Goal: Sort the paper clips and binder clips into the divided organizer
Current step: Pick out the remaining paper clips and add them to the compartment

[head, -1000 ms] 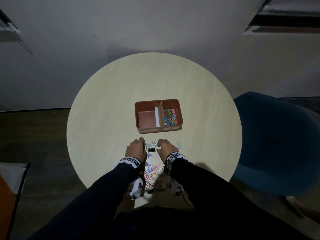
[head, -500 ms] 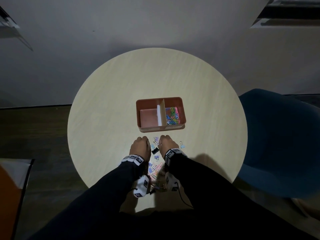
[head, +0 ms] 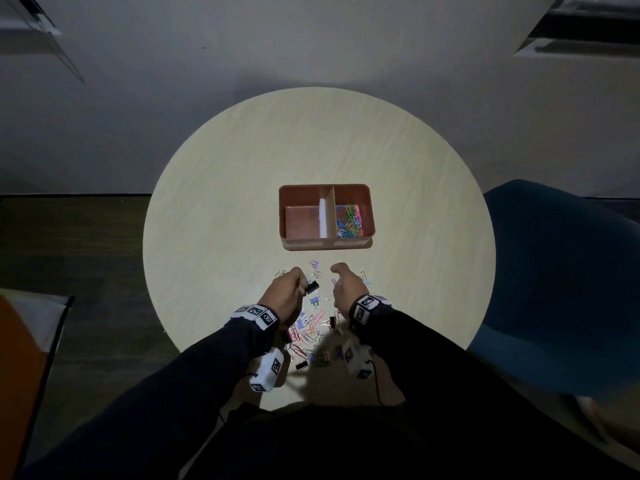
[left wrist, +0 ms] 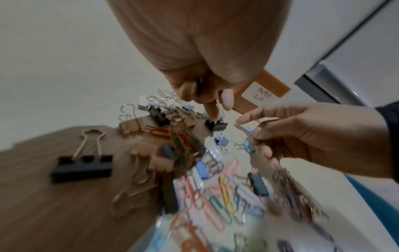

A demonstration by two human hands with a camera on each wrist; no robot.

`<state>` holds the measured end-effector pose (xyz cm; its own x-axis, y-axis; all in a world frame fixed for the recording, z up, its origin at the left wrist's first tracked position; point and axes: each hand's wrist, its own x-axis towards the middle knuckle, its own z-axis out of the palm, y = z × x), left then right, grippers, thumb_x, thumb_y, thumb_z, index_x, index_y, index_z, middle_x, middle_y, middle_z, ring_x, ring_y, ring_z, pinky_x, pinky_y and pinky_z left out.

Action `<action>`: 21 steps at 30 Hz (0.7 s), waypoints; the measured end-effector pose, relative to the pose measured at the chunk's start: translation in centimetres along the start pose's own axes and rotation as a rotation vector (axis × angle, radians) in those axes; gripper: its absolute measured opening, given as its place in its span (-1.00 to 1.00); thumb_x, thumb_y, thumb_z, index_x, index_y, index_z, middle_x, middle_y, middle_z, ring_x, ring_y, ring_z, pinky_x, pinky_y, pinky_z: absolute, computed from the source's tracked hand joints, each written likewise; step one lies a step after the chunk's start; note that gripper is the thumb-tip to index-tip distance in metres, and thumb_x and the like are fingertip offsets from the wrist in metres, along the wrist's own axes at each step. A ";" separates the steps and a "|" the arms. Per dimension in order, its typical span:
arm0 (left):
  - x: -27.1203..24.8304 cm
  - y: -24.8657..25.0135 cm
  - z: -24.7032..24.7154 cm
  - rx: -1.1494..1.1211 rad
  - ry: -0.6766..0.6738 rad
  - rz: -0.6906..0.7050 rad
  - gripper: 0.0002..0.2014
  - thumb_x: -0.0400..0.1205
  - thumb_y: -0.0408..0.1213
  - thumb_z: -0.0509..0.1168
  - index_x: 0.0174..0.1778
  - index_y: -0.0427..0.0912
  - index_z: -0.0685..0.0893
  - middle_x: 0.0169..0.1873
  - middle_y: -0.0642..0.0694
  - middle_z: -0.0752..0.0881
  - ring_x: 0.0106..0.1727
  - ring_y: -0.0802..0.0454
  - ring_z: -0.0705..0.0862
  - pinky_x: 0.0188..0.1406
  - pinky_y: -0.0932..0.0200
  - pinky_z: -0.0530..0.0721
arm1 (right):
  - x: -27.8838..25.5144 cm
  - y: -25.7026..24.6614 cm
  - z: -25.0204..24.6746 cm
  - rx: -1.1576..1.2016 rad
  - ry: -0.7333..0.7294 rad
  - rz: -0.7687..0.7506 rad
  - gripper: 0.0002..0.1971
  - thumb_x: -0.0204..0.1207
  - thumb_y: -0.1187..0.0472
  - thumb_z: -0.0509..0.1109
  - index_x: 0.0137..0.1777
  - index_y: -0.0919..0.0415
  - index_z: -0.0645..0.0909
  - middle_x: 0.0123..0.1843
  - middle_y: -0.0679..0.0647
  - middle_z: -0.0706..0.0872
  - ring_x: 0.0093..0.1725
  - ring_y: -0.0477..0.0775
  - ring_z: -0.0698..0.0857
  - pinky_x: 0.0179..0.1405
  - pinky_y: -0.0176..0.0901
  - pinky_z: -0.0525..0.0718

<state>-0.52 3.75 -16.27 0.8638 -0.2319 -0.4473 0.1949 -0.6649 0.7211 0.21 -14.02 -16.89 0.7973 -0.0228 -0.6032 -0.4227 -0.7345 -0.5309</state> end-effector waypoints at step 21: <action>-3.0 -4.0 1.1 0.597 0.066 0.068 -0.81 0.68 -0.22 0.16 0.17 -0.08 0.58 0.02 -0.11 0.60 0.02 -0.15 0.62 -0.18 0.06 0.58 | -4.9 1.8 4.4 -0.637 -0.073 -0.520 -0.46 0.54 0.04 0.47 0.45 0.24 0.46 0.35 0.17 0.48 0.35 0.22 0.46 0.29 0.04 0.48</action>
<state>-4.42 6.29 -18.42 0.8959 -0.2563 -0.3629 -0.1399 -0.9381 0.3170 -6.39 -12.23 -17.48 0.7843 0.4544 -0.4223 0.3356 -0.8834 -0.3271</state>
